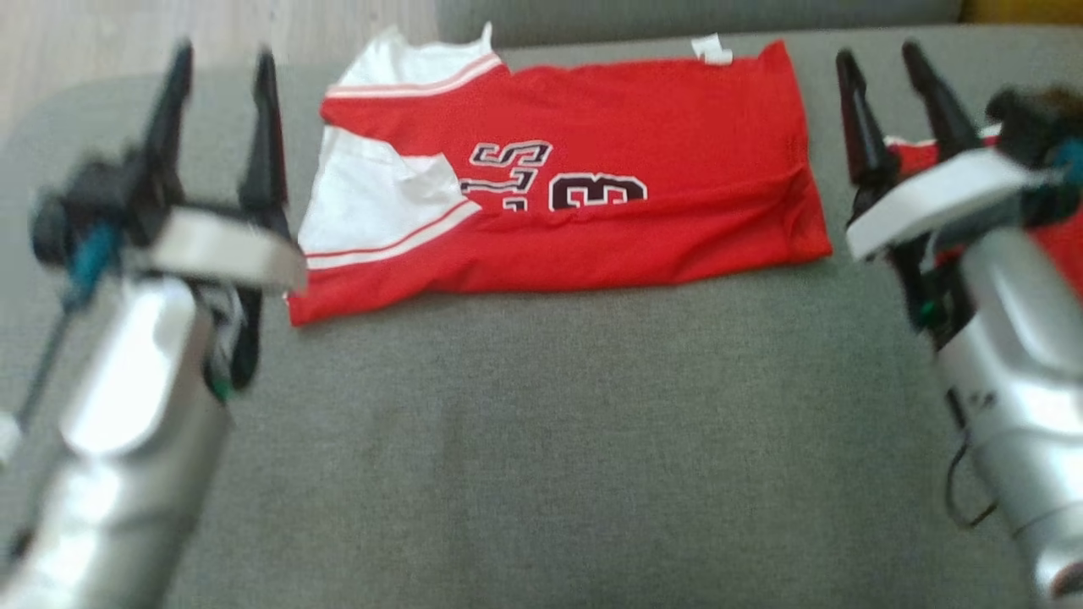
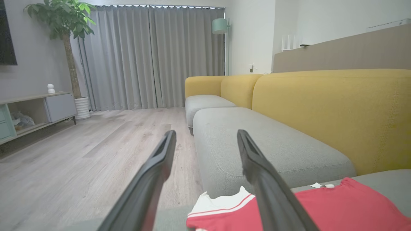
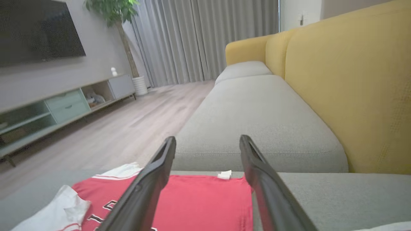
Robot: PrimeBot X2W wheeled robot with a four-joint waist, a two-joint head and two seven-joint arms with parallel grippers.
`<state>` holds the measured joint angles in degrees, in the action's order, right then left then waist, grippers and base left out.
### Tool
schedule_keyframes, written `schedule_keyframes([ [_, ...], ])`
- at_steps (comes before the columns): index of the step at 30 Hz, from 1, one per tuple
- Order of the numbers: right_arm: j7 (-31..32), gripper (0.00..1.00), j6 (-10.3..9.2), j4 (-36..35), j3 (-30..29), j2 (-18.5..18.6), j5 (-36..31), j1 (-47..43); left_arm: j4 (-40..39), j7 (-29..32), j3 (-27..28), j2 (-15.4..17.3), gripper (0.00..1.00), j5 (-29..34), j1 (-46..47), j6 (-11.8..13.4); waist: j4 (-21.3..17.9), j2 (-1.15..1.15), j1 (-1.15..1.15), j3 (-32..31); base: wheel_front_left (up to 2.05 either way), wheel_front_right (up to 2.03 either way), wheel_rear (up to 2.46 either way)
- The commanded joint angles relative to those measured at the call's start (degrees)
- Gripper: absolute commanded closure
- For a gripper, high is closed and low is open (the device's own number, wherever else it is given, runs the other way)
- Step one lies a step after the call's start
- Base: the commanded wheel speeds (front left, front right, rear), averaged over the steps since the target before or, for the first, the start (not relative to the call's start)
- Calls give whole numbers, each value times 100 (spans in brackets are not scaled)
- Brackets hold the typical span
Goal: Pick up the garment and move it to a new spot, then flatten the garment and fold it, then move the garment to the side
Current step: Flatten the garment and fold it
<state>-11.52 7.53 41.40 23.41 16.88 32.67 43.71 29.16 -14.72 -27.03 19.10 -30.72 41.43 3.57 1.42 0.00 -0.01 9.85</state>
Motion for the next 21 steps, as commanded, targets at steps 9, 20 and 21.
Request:
schedule_keyframes([
  [9,-343,0,-4,-1214,-1632,-1165,-1238,-1494,-1362,-27,1067,-258,0,434,-1634,350,6,0,1,-471,0,0,0],
  [20,-347,0,-4,-2607,-1989,-1398,-1317,-3254,-1536,-28,1881,-998,0,923,-2967,178,-75,0,1,-456,0,0,0],
  [21,-347,0,-4,-2635,-1958,-1398,-1321,-3275,-1496,-28,1947,-1041,0,959,-2978,151,-98,0,1,-434,0,0,0],
])
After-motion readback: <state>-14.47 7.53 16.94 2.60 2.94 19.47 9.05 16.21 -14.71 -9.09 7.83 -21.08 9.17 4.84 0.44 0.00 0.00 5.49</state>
